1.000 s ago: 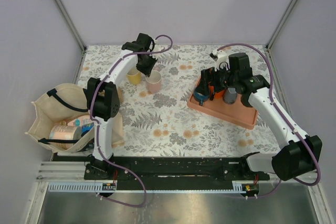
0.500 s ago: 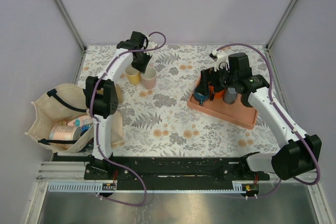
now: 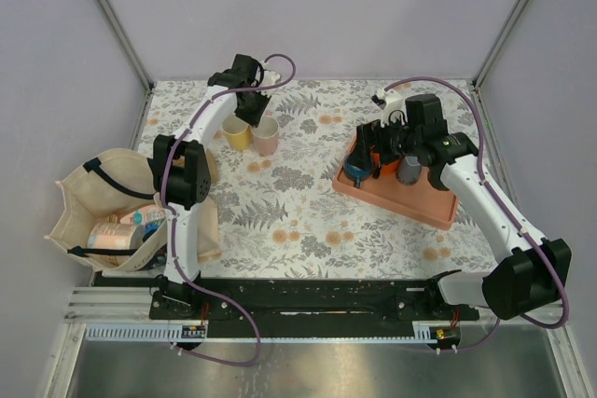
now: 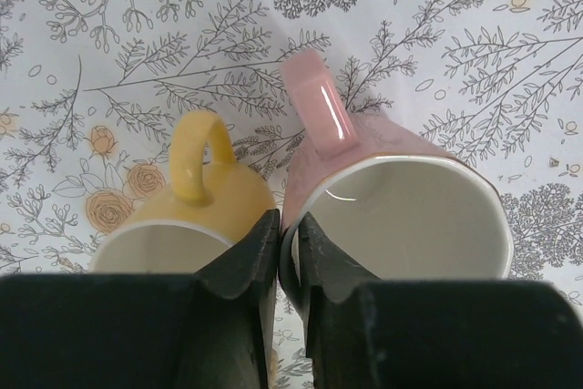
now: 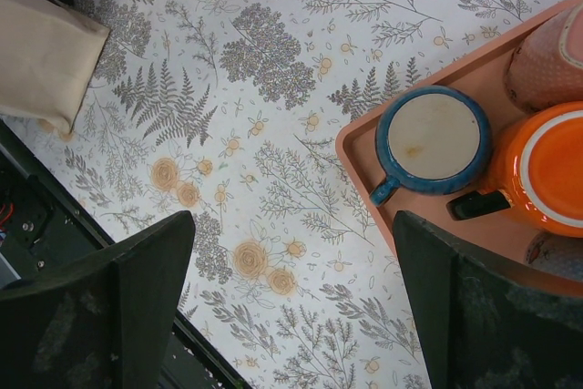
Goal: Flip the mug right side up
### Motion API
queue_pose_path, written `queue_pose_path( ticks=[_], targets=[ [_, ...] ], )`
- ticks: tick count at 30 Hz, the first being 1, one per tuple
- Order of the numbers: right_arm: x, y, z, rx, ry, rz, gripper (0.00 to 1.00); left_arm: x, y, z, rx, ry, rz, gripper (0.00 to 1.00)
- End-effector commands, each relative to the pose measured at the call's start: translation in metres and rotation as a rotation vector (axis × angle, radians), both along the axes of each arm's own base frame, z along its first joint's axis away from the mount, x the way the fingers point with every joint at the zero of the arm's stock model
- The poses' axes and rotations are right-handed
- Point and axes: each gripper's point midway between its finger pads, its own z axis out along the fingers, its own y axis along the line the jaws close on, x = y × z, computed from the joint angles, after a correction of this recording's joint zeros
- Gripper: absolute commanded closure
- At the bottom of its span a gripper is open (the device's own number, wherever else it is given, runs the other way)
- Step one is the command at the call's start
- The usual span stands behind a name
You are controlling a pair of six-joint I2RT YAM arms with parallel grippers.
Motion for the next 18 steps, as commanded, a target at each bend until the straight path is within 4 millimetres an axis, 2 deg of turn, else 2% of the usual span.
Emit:
queue_pose_path(
  ticks=[1, 5, 9, 12, 15, 18],
  targets=[
    [0.002, 0.001, 0.006, -0.010, -0.015, 0.019, 0.00, 0.026, -0.001, 0.032, -0.029, -0.123, 0.018, 0.80],
    [0.002, 0.001, 0.007, -0.020, -0.012, 0.028, 0.00, 0.029, -0.003, 0.045, -0.048, -0.153, 0.016, 0.70],
    [-0.002, 0.001, 0.007, -0.031, -0.003, 0.046, 0.00, 0.030, -0.005, 0.061, -0.069, -0.185, 0.032, 0.65],
    [-0.004, -0.003, 0.012, -0.052, -0.015, 0.050, 0.00, 0.031, -0.007, 0.081, -0.096, -0.217, 0.045, 0.60],
    [0.002, -0.019, 0.013, -0.124, -0.041, -0.014, 0.00, 0.025, -0.008, 0.112, -0.126, -0.260, 0.059, 0.50],
    [0.009, -0.046, 0.003, -0.229, -0.055, -0.128, 0.00, 0.012, -0.008, 0.140, -0.156, -0.298, 0.053, 0.41]
  ],
)
